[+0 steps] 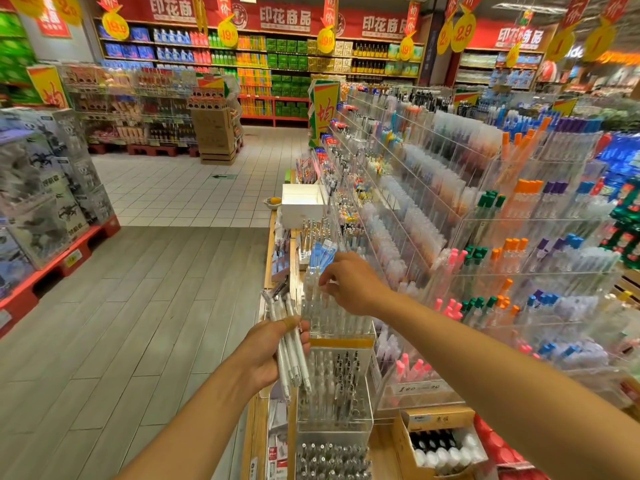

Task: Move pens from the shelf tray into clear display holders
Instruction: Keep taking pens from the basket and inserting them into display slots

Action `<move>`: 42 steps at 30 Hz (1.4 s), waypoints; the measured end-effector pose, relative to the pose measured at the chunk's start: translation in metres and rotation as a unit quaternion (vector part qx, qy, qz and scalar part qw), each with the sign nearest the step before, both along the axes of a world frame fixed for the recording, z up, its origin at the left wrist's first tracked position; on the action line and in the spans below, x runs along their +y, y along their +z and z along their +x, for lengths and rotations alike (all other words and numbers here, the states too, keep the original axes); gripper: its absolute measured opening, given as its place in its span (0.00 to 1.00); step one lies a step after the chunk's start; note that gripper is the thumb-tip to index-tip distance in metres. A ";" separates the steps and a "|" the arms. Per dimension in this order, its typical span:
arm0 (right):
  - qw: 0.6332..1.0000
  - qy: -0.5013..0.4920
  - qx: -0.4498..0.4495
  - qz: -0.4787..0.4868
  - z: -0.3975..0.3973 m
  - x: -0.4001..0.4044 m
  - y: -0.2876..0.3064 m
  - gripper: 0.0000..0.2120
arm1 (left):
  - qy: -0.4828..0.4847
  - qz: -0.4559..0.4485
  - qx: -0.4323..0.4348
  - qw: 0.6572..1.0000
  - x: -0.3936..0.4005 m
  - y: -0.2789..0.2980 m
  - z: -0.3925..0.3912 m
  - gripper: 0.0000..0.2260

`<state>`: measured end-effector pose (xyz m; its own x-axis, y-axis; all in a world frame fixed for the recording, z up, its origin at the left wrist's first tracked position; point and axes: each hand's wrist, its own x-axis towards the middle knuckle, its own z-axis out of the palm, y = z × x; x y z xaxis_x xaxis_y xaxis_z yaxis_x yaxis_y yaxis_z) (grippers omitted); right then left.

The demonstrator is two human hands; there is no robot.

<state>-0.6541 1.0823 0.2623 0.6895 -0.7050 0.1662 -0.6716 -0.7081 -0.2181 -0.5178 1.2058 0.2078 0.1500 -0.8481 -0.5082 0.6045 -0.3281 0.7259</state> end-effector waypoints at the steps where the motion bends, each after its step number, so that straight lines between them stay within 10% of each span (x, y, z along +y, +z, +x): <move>1: 1.000 -0.006 -0.001 -0.001 0.001 0.000 0.000 0.08 | -0.004 -0.002 -0.001 1.000 0.000 0.001 0.000 0.09; 33: 0.876 0.053 -0.206 0.432 -0.007 0.026 0.025 0.05 | -0.038 -0.097 0.081 0.991 0.005 0.013 -0.008 0.11; 42: 0.936 -0.002 -0.299 0.187 -0.005 0.003 0.039 0.04 | 0.044 0.047 0.068 0.996 -0.001 -0.011 0.010 0.09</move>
<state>-0.6594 1.0850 0.3009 0.5496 -0.7929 0.2631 -0.3517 -0.5052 -0.7881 -0.5074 1.2044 0.1972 0.1462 -0.7824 -0.6054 0.7249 -0.3317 0.6038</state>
